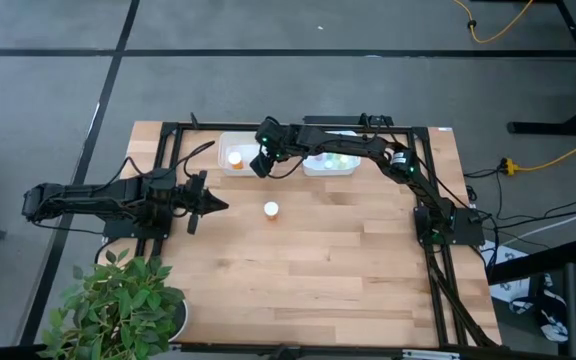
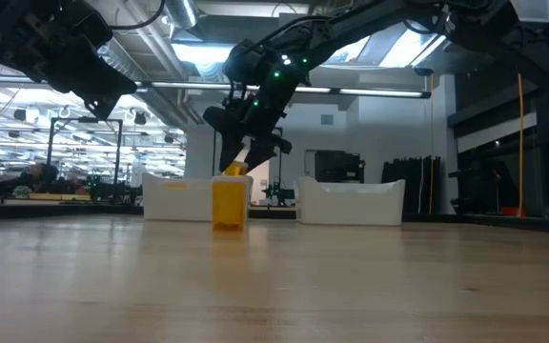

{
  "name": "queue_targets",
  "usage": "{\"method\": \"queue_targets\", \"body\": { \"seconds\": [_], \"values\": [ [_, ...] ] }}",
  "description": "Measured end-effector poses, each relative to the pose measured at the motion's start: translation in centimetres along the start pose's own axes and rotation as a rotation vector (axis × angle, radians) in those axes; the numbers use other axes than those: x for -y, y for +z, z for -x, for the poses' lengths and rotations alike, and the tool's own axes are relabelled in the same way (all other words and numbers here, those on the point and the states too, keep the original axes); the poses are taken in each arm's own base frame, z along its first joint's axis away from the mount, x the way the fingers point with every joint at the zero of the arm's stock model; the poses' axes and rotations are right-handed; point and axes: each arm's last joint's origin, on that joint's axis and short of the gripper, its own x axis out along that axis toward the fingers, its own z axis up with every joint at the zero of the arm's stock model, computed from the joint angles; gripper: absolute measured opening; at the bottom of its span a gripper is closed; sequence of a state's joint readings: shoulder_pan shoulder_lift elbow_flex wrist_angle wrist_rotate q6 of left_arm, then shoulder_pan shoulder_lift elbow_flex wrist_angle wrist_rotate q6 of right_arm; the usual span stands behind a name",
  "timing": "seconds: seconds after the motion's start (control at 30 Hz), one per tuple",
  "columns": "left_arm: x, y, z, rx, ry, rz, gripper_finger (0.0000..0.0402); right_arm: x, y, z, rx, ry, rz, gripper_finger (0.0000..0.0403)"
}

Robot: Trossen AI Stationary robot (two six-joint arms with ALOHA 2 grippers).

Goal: Pick and place medicine bottles into bin by pill shape (circle, oval)
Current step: Put the orange pill bottle into the left white bin

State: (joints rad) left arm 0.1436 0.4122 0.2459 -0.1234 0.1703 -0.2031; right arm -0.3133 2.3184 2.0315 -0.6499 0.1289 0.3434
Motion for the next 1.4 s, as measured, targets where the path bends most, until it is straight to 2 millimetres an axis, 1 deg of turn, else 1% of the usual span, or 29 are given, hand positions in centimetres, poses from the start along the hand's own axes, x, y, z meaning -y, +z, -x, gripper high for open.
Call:
{"method": "queue_targets", "body": {
  "seconds": [0.07, 0.27, 0.57, 0.7, 0.77, 1.1, 1.2, 1.4],
  "values": [
    [0.01, 0.00, 0.00, 0.000, 0.000, 0.000, 0.0000, -0.12, -0.06, 0.02, 0.000, -0.003, 0.036, 0.0236],
    [0.01, 0.00, 0.00, 0.000, 0.000, 0.000, 0.0000, -0.13, -0.03, 0.02, 0.001, 0.003, 0.054, 0.0236],
    [0.00, 0.00, 0.00, 0.000, 0.000, 0.000, 0.0000, -0.17, -0.07, -0.01, -0.004, 0.018, 0.216, 0.0236],
    [0.01, 0.01, 0.00, 0.001, -0.001, 0.000, 0.0000, -0.17, -0.07, -0.01, -0.003, 0.019, 0.328, 0.0236],
    [0.00, 0.00, 0.00, 0.000, 0.000, 0.000, 0.0000, -0.17, -0.07, -0.01, -0.003, 0.019, 0.349, 0.0236],
    [0.03, 0.00, 0.00, -0.001, -0.008, 0.003, 0.0000, -0.18, -0.13, -0.01, -0.010, 0.025, 0.268, 0.0240],
    [0.03, 0.00, 0.00, -0.001, -0.008, 0.004, 0.0000, -0.17, -0.13, -0.02, -0.010, 0.026, 0.244, 0.0253],
    [0.03, 0.00, 0.00, -0.001, -0.008, 0.004, 0.0000, -0.15, -0.14, -0.04, -0.010, 0.019, 0.248, 0.0281]
  ]
}}
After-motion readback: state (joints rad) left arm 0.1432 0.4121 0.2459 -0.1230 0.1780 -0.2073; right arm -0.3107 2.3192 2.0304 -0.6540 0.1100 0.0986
